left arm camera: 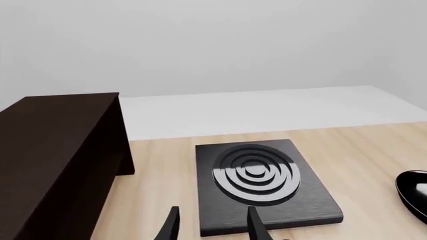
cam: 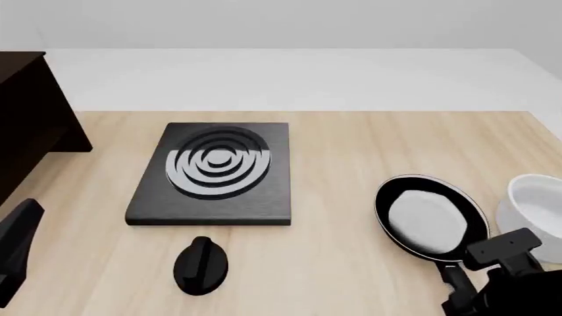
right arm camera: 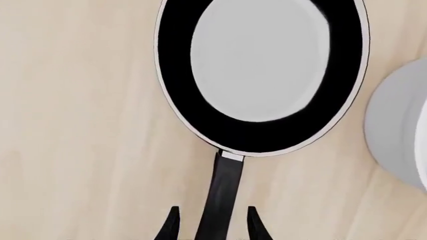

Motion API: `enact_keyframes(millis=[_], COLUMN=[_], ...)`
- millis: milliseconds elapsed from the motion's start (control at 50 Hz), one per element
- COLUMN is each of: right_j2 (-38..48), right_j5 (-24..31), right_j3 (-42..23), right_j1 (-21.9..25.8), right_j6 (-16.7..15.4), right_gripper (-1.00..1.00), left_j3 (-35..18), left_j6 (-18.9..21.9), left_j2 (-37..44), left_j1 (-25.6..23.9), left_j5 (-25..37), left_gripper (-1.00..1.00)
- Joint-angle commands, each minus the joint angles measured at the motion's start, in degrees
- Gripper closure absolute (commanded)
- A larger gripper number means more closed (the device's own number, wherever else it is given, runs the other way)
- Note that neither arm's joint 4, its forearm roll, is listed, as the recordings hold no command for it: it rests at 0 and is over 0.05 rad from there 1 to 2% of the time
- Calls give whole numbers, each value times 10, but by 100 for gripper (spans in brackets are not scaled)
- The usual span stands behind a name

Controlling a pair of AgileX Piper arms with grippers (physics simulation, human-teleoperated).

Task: Put the frying pan on the cabinet shelf.

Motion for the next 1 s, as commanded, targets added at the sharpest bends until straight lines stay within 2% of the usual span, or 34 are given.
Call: enact_keyframes(millis=[20,100,200,280,300,520,560,600,640,700,760,780,820,860,1000], right_j2=[3,14,32,41,41,-58,-81,-101,-122,-141,-155,-161,-170,-177,-200], right_j5=[-12,-26,-48,-63,-63,26,49,67,91,106,117,121,119,118,113], right_j3=[23,27,35,39,39,-5,-14,-24,-42,-55,-66,-78,-83,-84,-104], right_j1=[-10,-22,-17,-25,-25,-29,-2,4,15,10,18,30,24,33,42], right_j6=[-10,-25,-21,-34,-34,-24,-2,-10,10,0,4,24,6,22,20], right_gripper=[-100,-100,-100,-100,100,100,100,100,100,100,100,100,100,100,100], left_j3=[-4,-8,-11,-7,-6,-9,-7,-4,-6,-7,-5,-3,-1,1,3], left_j6=[1,1,2,3,3,2,3,5,4,-2,-8,-7,-11,-8,-5], left_j2=[-1,0,0,0,0,-1,-1,-1,-1,-1,0,0,2,2,1], left_j1=[3,2,3,2,1,-1,-2,-3,-6,-8,-12,-15,-18,-19,-19], left_j5=[6,10,13,10,10,11,10,7,7,9,12,11,12,9,9], left_gripper=[-100,-100,-100,-100,-100,-100,-100,-100,-100,-100,-100,-100,-100,-100,-100])
